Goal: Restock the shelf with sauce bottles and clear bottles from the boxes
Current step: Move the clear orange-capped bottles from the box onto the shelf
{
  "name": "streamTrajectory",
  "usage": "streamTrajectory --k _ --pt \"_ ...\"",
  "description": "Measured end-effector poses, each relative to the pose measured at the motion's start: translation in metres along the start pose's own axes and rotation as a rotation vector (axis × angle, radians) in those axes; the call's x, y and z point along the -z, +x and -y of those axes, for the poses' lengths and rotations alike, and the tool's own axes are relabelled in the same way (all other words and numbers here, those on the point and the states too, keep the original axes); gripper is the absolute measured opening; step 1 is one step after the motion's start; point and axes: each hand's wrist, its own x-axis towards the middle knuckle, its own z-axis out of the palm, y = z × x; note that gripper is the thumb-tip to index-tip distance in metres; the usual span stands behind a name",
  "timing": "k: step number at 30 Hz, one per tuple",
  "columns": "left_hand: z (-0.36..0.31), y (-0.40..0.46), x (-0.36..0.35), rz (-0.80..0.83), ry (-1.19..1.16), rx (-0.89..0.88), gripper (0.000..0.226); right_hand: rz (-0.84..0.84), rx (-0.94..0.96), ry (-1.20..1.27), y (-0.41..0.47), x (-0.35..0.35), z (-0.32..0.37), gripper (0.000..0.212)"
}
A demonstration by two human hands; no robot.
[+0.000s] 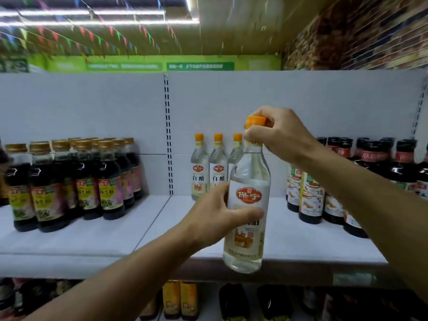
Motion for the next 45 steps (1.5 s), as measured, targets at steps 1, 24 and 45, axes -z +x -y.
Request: streamTrajectory --k 1,24,45 --pt "0.001 0.004 0.003 -0.007 0.0 -0.006 0.041 -0.007 0.007 -0.005 0.006 -0.002 -0.001 0.024" --pt "0.156 0.096 0.112 -0.144 0.17 0.11 0.058 0.15 -0.031 -0.289 0.116 -0.136 -0.073 0.021" --pt "0.182 0.149 0.124 -0.133 0.24 0.238 0.061 0.236 -0.171 -0.489 0.166 -0.179 -0.111 0.026"
